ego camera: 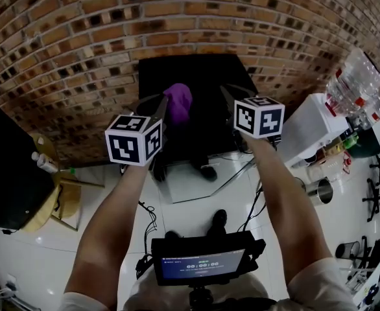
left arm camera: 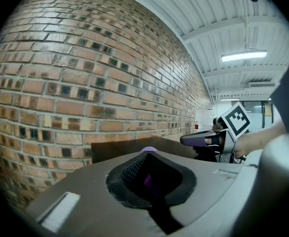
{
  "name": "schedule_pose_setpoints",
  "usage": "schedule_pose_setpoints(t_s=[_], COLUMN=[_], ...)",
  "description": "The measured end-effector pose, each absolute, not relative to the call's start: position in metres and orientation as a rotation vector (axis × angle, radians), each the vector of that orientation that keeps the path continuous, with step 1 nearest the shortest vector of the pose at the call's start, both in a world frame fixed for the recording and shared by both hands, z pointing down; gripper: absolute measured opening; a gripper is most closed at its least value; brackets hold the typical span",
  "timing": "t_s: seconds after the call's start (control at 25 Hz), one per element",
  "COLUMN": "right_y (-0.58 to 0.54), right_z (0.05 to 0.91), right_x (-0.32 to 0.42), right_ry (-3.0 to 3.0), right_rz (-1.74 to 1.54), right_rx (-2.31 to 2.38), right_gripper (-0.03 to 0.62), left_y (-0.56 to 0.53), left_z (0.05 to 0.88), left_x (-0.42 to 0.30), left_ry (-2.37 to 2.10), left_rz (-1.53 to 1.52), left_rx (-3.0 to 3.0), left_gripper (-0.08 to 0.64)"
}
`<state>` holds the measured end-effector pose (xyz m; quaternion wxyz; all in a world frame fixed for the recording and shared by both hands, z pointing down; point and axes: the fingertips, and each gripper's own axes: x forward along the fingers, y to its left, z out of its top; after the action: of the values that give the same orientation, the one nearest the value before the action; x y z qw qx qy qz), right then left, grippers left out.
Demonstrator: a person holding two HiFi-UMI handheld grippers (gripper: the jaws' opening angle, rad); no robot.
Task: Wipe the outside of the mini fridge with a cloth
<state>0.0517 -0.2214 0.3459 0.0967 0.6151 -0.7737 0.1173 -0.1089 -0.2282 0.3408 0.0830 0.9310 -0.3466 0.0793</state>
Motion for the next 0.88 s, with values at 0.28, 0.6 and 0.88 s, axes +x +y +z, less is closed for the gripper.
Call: schedule_pose_setpoints(t_s=[0.28,0.6,0.88], right_y=[-0.2212,-0.2217,-0.2202], right_z=[0.3425,0.3415,0.3438], right_x=[0.0557,0.0548,0.0531], right_ry=[-2.295,-2.296,-2.287], right_rz=[0.356,0.353,0.347], right_rx=[1.819,1.834,1.839], right_gripper=[0.012,0.012,0.011], left_y=[-0.229,-0.2288,-0.2299], left_z=[0.336,0.3358,0.3425], left_x=[-0.1059,-0.1066,-0.1096], left_ry=[-1.031,-1.031,-1.09], left_rz=[0.233,0.232,0.263], left_rx=[2.782,2.786,2.737], left_gripper=[0.0,0.0,0.0])
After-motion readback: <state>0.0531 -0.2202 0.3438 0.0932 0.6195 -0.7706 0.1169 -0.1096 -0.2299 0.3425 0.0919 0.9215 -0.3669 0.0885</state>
